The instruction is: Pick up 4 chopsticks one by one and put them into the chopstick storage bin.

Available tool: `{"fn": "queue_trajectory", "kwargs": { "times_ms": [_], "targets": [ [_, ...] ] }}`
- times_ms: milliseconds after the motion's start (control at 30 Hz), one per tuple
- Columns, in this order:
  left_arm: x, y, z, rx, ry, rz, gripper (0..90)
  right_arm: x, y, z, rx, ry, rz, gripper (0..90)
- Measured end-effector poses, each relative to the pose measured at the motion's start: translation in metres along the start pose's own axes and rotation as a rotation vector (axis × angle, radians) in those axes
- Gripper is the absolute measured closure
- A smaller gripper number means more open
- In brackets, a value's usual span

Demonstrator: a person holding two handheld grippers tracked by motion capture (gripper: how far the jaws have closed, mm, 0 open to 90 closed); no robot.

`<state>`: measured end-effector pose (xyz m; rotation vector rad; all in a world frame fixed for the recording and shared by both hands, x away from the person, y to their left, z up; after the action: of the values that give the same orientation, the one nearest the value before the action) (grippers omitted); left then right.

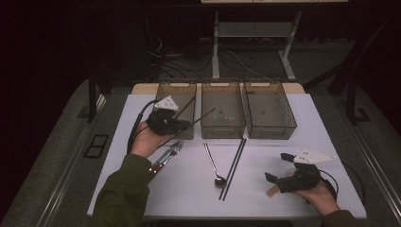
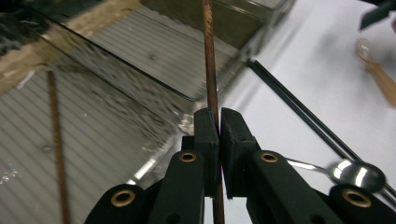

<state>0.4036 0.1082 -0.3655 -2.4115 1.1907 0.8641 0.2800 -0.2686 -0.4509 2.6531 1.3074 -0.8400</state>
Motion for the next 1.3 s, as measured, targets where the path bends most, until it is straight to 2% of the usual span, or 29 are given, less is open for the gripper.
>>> {"fn": "queue_trajectory", "kwargs": {
  "times_ms": [233,400,633,700,767,867,967,1067,1300],
  "targets": [
    [0.003,-0.029,-0.010,-0.040,0.003,-0.043,85.4,0.000,0.000,0.000,0.000,0.000,-0.001,1.0],
    [0.009,-0.050,-0.014,-0.086,0.015,-0.072,85.4,0.000,0.000,0.000,-0.002,0.000,-0.002,1.0],
    [0.018,-0.078,-0.022,-0.136,-0.004,-0.120,85.3,-0.001,-0.001,0.000,0.005,0.004,-0.004,1.0],
    [0.021,-0.086,-0.026,-0.132,-0.019,-0.138,85.3,-0.001,-0.001,0.000,0.006,0.005,-0.005,1.0],
    [0.023,-0.093,-0.029,-0.139,-0.015,-0.154,85.3,-0.001,-0.001,0.000,0.006,0.007,-0.007,1.0],
    [0.026,-0.101,-0.032,-0.153,-0.016,-0.173,85.4,-0.001,-0.001,0.000,0.001,0.008,-0.011,1.0],
    [0.028,-0.109,-0.035,-0.189,0.011,-0.182,85.3,-0.002,-0.001,0.000,0.000,0.008,-0.015,1.0],
    [0.032,-0.115,-0.036,-0.207,0.013,-0.197,85.3,-0.001,-0.001,0.000,0.004,0.009,-0.018,1.0],
    [0.050,-0.118,-0.033,-0.222,0.003,-0.219,85.3,-0.001,-0.001,-0.001,0.004,0.011,-0.021,1.0]
  ]
}}
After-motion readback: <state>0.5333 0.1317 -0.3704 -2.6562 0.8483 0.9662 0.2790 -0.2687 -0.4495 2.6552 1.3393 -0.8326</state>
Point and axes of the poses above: each handheld gripper's, and its own axes: x roughly forward along the jaws, z roughly out of its underside, y roughly to its right, the point moved 4 cm from there along x, roughly forward along the jaws, and after that the axes turned 6 degrees about -z, right-handed, at the moved point
